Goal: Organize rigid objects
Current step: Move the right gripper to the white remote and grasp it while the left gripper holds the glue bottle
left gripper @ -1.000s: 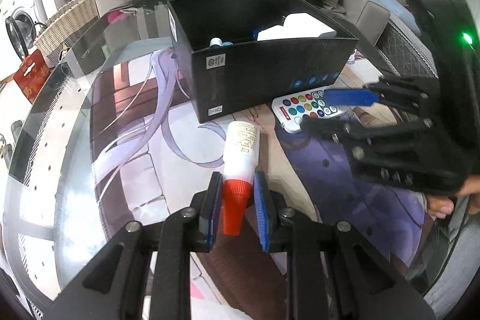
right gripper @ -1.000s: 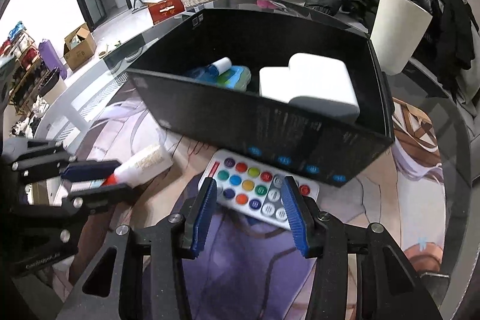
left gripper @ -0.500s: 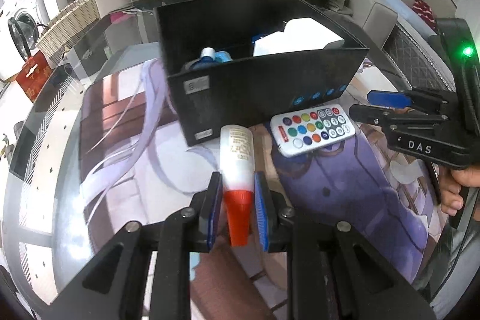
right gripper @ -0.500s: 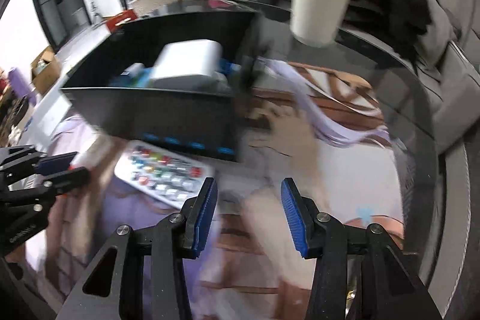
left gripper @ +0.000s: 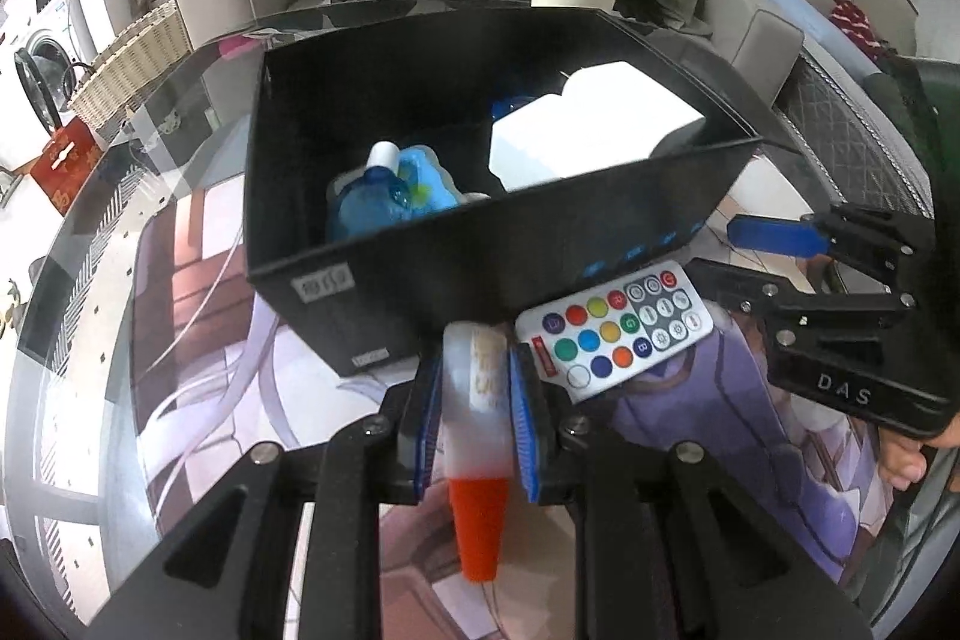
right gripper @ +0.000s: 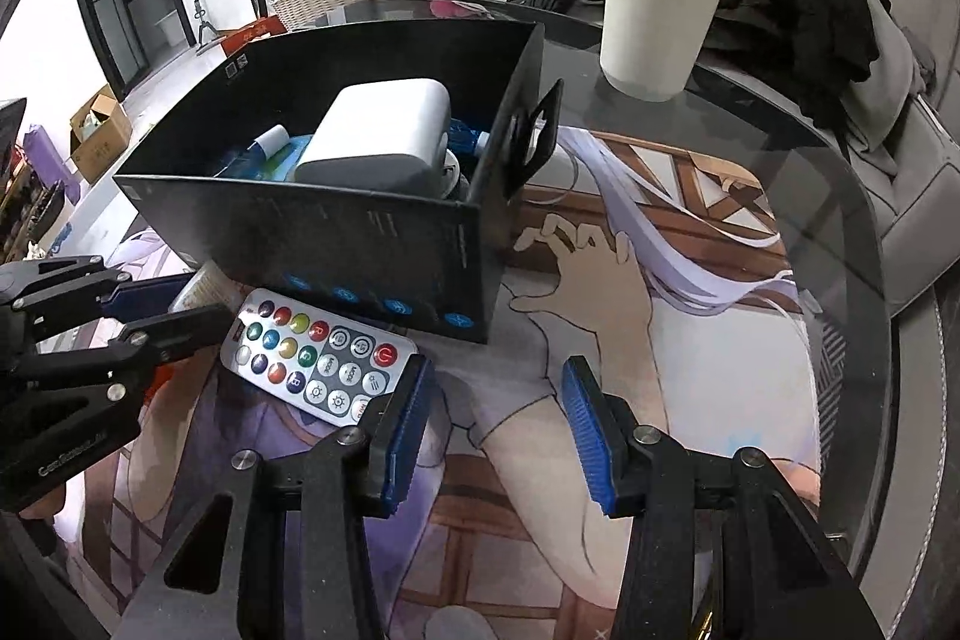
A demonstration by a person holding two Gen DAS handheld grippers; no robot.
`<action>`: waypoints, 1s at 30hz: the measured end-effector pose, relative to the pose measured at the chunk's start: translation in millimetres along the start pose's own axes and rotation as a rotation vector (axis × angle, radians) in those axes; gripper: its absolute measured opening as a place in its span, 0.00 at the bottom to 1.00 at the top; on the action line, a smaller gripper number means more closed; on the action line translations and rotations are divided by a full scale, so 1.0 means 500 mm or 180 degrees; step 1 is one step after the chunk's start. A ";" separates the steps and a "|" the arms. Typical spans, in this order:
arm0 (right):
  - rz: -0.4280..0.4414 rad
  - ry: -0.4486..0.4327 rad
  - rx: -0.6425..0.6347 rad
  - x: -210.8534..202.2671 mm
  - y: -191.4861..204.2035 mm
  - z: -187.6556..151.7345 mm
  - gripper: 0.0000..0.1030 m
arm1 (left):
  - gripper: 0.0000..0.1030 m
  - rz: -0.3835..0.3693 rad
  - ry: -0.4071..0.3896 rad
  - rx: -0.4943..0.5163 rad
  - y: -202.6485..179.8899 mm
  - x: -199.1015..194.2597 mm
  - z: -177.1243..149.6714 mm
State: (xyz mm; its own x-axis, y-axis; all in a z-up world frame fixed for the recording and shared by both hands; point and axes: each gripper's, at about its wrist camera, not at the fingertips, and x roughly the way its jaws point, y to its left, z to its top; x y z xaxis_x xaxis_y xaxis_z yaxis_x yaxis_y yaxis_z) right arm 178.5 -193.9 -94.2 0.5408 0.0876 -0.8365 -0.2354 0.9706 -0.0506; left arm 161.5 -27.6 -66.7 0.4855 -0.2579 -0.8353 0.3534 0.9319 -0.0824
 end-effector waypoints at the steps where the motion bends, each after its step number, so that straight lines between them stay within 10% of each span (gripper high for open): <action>1: 0.0002 -0.0002 0.0005 0.000 -0.001 0.000 0.45 | 0.19 0.0007 0.0005 0.0001 0.000 0.001 0.001; 22: 0.0016 0.0118 -0.0199 -0.067 0.041 -0.095 0.44 | 0.18 -0.0067 0.0077 0.0028 -0.042 -0.066 -0.108; 25: -0.0036 0.0066 -0.0295 -0.078 0.048 -0.104 0.45 | 0.26 -0.0090 0.0090 -0.0034 -0.031 -0.068 -0.106; 27: -0.0168 -0.0178 -0.0504 -0.098 0.065 -0.102 0.47 | 0.50 -0.0067 0.0053 -0.0126 -0.019 -0.076 -0.108; 30: 0.0181 -0.0313 -0.0579 -0.111 0.073 -0.089 0.63 | 0.50 -0.0075 -0.0013 -0.0126 -0.016 -0.091 -0.113</action>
State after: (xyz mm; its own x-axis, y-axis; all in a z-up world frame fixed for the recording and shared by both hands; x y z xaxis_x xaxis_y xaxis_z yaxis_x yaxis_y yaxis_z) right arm 104.3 -173.5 -73.9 0.5966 0.1711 -0.7841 -0.4049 0.9078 -0.1099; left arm 91.6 -8.7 -58.6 0.4807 -0.2808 -0.8307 0.3328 0.9349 -0.1235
